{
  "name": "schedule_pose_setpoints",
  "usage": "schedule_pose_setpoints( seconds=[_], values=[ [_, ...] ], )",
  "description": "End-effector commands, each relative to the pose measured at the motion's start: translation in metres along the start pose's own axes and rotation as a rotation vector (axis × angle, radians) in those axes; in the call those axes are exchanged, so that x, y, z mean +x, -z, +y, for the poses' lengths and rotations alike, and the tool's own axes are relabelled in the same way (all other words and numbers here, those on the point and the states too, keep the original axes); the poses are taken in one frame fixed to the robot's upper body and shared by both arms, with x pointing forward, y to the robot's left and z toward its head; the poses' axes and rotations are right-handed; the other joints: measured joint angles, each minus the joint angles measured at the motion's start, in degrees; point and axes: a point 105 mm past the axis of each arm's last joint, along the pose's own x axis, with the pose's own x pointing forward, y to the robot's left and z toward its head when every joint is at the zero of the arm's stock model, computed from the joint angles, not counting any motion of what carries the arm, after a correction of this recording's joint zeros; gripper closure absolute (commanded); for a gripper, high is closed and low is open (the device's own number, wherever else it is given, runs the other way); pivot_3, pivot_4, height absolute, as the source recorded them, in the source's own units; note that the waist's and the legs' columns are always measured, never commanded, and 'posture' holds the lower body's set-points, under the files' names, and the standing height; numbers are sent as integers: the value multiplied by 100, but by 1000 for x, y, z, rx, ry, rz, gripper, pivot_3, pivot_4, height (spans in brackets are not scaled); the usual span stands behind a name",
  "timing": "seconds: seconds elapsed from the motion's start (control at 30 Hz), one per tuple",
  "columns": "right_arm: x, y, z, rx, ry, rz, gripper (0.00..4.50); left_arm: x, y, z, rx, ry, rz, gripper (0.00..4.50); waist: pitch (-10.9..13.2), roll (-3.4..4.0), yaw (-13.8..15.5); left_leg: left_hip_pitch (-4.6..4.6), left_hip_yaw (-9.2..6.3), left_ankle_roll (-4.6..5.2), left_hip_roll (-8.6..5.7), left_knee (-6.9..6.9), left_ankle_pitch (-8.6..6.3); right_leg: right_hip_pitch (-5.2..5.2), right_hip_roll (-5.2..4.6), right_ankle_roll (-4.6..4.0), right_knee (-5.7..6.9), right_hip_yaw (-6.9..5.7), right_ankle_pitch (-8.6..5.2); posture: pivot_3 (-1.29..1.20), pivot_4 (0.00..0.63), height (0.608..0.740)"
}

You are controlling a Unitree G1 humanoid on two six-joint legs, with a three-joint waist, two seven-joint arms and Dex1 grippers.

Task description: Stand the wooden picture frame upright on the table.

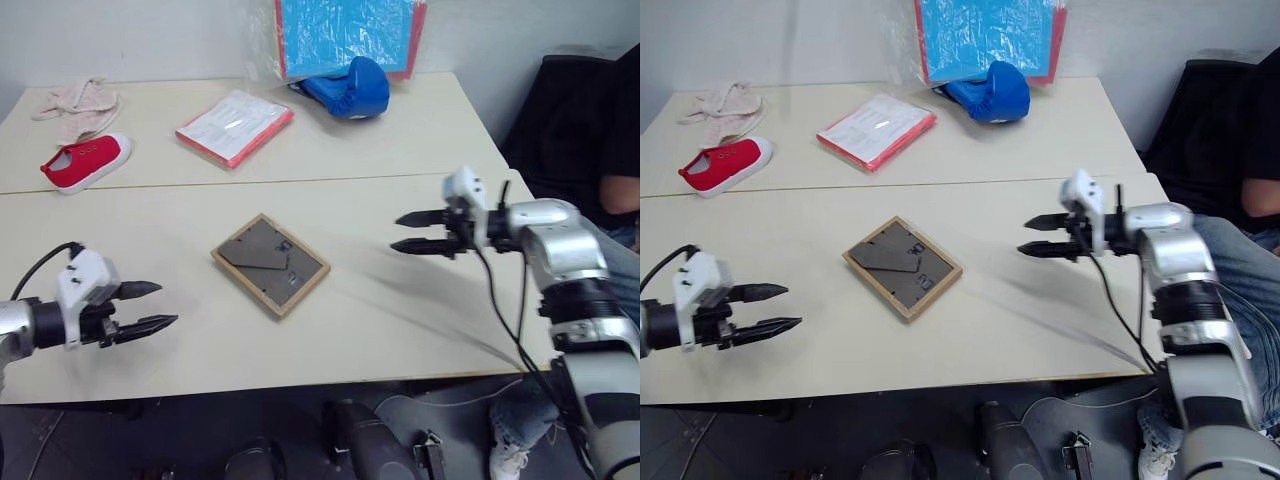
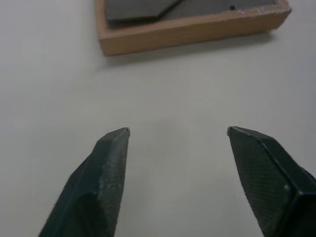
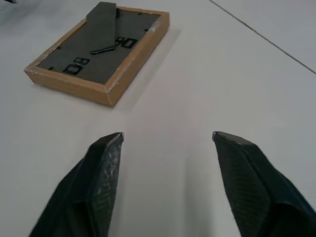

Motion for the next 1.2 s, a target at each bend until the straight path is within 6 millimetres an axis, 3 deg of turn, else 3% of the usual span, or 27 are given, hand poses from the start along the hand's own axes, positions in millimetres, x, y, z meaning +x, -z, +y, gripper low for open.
schedule_pose_setpoints(
  seconds=[0.03,0.2,0.23,0.3,0.43,0.67,0.77,0.9,1.03,1.2],
  values=[
    [26,-3,-2,-98,-1,30,2947,12,-2,8,61,37,23,2384,-1,-1,-30,-2,-1,-1,0,-1,3,-2,0,-2,2,-1,1,0,150,740],
    [65,1,3,-163,-22,59,4456,36,-6,16,116,85,37,3747,-2,-1,-80,-8,3,1,0,0,2,-8,-1,-1,4,-3,1,0,150,740],
    [69,1,3,-169,-24,61,4500,39,-6,17,117,89,38,4152,-2,-1,-93,-7,6,2,0,0,2,-8,-1,-1,7,-1,1,0,150,740],
    [82,1,10,-186,-51,71,4500,48,-8,19,117,98,33,4470,-1,-1,-99,-7,10,2,2,0,2,-13,-1,-1,9,-1,1,0,150,740],
    [94,-2,29,-189,-135,42,4500,70,-20,27,97,73,-21,4470,-2,-2,-84,-5,8,-1,3,16,3,-12,-1,-3,32,-1,0,0,150,740],
    [85,-6,67,-187,-259,5,4500,96,-48,44,35,41,-141,4470,-5,-7,-22,-7,-1,-2,2,62,2,-8,-4,-2,70,-3,0,0,150,740],
    [79,-4,68,-191,-219,23,4500,98,-45,41,15,81,-124,4470,-5,-7,-50,-9,-2,-4,1,67,0,-9,-4,-2,74,-3,0,0,150,740],
    [68,1,54,-208,-143,62,4500,84,-24,30,-105,173,-24,4470,-5,-8,-98,-2,0,-9,3,65,-1,-10,-2,-10,84,-2,-4,0,150,740],
    [63,4,48,-265,-113,98,4500,65,-10,18,-337,264,75,3355,-6,-9,-103,-1,-2,-11,3,65,-1,-13,-1,-16,91,-2,-7,0,150,740],
    [70,10,49,-362,-90,131,4500,66,-24,12,-696,337,9,1972,-7,-10,-65,-2,-8,-11,0,70,-1,-8,-2,-15,90,-4,-8,0,150,740]
  ],
)
